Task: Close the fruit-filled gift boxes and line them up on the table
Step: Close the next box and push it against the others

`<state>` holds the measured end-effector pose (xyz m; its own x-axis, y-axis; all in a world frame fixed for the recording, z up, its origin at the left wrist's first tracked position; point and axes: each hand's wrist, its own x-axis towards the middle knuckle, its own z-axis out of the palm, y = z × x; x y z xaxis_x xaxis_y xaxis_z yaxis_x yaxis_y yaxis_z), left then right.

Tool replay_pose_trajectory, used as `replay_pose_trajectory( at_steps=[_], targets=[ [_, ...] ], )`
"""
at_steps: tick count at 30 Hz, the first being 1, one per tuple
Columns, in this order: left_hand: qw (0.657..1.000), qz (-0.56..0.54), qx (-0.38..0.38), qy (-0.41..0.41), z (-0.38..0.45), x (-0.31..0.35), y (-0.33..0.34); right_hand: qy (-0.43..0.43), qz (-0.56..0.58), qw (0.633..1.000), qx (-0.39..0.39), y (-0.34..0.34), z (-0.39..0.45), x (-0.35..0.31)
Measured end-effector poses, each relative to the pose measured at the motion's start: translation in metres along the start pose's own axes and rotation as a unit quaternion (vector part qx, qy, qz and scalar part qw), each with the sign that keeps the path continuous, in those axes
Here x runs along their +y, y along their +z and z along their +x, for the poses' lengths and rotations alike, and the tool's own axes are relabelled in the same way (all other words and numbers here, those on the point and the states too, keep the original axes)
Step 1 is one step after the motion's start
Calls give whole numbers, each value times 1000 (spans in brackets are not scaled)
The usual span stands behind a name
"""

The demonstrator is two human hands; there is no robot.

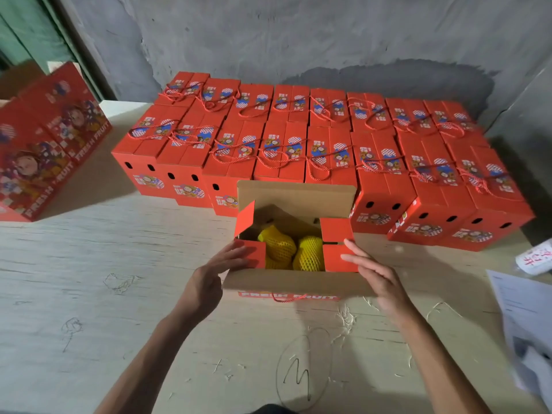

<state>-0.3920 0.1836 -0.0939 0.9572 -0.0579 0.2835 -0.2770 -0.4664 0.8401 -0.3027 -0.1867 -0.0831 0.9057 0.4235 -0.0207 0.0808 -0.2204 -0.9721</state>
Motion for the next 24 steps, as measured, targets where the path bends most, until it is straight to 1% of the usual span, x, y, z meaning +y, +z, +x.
replay_pose_trajectory(
  at_steps=[2, 4, 6, 8, 10, 12, 13, 15, 16, 19, 21, 24],
  targets=[
    [1000, -11, -18, 9, -1, 2, -3, 21, 40, 999, -28, -6, -3, -1],
    [1000, -22, -17, 7, -3, 4, -4, 51, 72, 995, -43, -10, -5, -3],
    [999, -27, -1, -29, -5, 8, 0, 69, 69, 994, -41, -8, -6, -5],
    [995, -30, 53, -85, -5, 14, 11, 77, 73, 994, -22, -4, -6, -4],
    [982, 11, 140, -130, 0, 21, 26, 97, 76, 992, 14, 1, -5, -8],
    [961, 77, 215, -159, 9, 27, 38, 122, 29, 987, 103, 6, 0, -9],
    [952, 81, 240, -169, 14, 29, 43, 122, 8, 981, 153, 10, 3, -10],
    [948, 57, 259, -177, 26, 33, 47, 87, -2, 971, 222, 21, 10, -13],
    [949, 59, 256, -176, 31, 34, 47, 70, -8, 966, 250, 28, 14, -15],
    [954, 140, 216, -155, 46, 35, 48, 51, -53, 942, 329, 38, 25, -18],
    [952, 170, 204, -153, 54, 37, 48, -1, -114, 938, 327, 38, 29, -19],
    [954, 176, 192, -149, 67, 34, 36, -97, -257, 922, 272, 36, 35, -17]
  ],
)
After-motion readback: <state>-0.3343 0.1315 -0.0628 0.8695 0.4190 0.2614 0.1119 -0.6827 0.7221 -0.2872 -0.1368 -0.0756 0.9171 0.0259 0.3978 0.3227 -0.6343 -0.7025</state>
